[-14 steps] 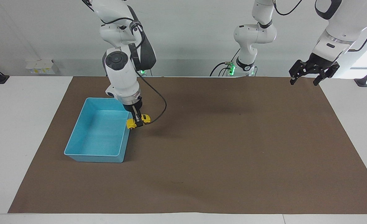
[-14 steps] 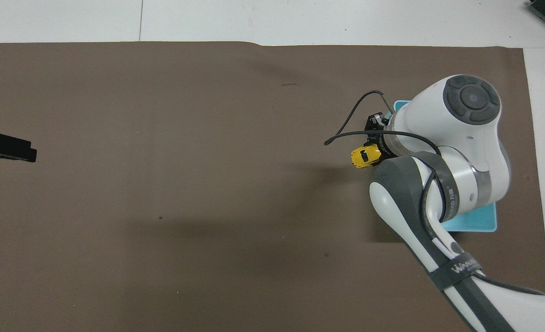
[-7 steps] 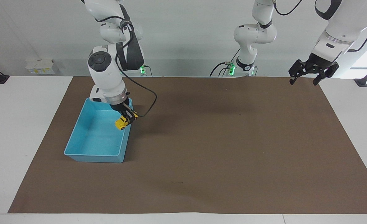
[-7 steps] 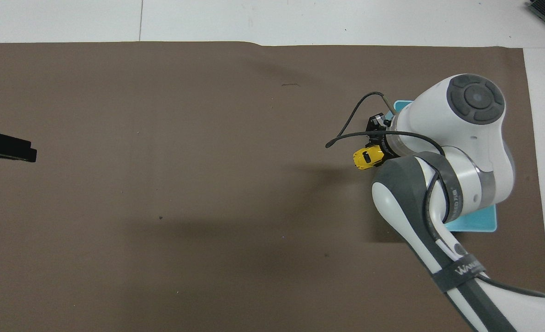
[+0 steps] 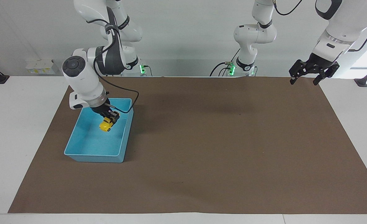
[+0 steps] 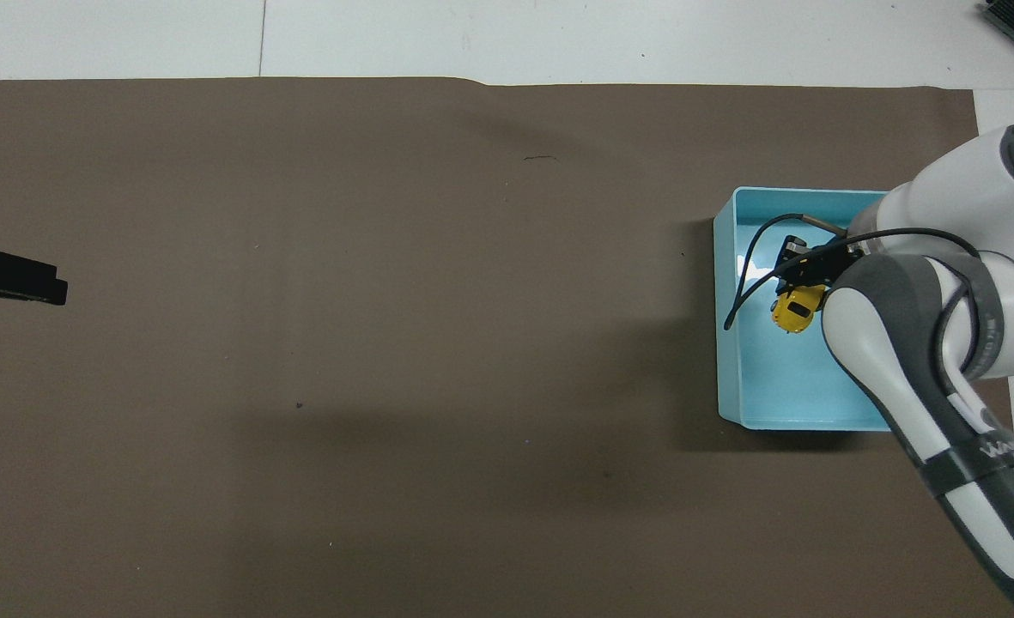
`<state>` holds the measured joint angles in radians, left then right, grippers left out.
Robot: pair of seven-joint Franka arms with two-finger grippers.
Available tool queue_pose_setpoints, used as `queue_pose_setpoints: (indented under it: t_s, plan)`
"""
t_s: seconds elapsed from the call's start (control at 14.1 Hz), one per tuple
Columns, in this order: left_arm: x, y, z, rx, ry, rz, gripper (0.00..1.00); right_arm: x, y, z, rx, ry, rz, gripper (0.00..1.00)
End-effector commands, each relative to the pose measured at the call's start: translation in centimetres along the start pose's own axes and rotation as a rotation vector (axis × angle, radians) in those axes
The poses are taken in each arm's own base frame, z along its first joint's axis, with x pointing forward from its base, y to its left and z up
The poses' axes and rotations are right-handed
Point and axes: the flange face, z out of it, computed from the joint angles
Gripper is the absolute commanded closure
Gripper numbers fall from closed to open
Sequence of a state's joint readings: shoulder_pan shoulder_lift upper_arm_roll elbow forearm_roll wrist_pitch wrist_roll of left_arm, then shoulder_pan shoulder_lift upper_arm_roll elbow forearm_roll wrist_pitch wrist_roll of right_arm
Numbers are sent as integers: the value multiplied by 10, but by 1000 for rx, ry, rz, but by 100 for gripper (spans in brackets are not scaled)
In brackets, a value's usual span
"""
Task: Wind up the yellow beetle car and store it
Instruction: 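Lift the car over the bin rim with the right gripper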
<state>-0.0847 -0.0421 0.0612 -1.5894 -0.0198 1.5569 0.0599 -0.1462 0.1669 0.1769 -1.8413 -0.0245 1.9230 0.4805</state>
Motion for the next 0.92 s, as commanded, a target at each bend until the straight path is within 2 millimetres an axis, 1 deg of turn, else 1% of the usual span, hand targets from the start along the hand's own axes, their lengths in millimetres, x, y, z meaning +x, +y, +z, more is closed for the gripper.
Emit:
queue_pose_setpoints:
  t_s: [0.0, 0.14, 0.28, 0.35, 0.49, 0.71, 0.78, 0.85]
  plan:
    - [-7, -4, -4, 7, -4, -4, 0, -7, 19, -1, -19, 2, -136, 100]
    - [-7, -4, -4, 7, -5, -4, 0, -15, 34, 8, -25, 12, -179, 100]
    - [-7, -4, -4, 7, -5, -4, 0, -28, 39, 21, -24, 49, -231, 100]
    - [-7, -4, -4, 7, -5, -4, 0, -34, 46, 27, -22, 69, -256, 100]
    - [-7, -4, -4, 7, -4, -4, 0, -42, 52, 35, -19, 101, -312, 100]
    - [-7, -4, -4, 7, -5, -4, 0, -44, 53, 37, -19, 119, -362, 100]
    - [-7, -4, -4, 7, -5, -4, 0, -44, 55, 42, -19, 115, -361, 100]
    - [-7, -4, -4, 7, -5, -4, 0, -40, 65, 51, -13, 137, -345, 100]
